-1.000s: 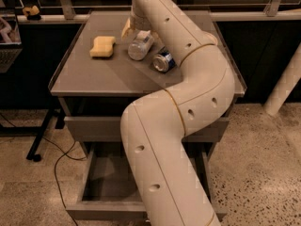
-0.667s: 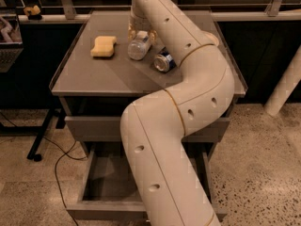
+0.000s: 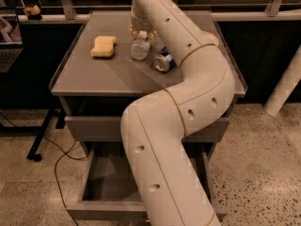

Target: Place blue plastic bottle into middle drawer

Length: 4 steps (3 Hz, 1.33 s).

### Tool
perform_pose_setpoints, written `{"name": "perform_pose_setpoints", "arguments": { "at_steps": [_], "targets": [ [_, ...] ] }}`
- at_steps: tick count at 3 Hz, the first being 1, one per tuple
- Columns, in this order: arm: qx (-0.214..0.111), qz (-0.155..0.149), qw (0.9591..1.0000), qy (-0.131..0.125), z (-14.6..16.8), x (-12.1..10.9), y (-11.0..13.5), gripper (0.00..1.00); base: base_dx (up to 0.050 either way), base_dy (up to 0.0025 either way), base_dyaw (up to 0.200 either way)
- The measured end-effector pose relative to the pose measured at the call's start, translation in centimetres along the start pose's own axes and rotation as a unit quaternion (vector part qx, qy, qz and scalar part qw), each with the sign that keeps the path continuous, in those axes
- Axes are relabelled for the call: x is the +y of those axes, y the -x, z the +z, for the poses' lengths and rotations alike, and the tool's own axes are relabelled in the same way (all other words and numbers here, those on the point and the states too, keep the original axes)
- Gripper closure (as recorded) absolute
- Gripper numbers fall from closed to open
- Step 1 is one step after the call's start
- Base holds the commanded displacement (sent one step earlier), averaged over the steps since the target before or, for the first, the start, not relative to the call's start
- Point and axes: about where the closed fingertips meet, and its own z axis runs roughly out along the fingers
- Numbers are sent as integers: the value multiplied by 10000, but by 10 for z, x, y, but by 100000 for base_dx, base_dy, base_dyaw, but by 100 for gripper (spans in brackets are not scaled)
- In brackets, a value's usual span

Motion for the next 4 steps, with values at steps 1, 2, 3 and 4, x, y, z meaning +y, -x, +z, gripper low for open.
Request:
{"name": "perform_pose_setpoints", "arguments": {
  "at_steps": [1, 2, 3, 4],
  "targets": [
    [0, 0, 10000, 0, 0, 0, 0, 100, 0, 0, 0],
    [0, -1, 10000, 1, 0, 0, 0, 100, 0, 0, 0],
    [-35, -306, 9992, 248, -9, 0, 2, 100, 0, 0, 0],
    [-23, -720, 9951, 670, -31, -16, 0, 100, 0, 0, 0]
  ]
}}
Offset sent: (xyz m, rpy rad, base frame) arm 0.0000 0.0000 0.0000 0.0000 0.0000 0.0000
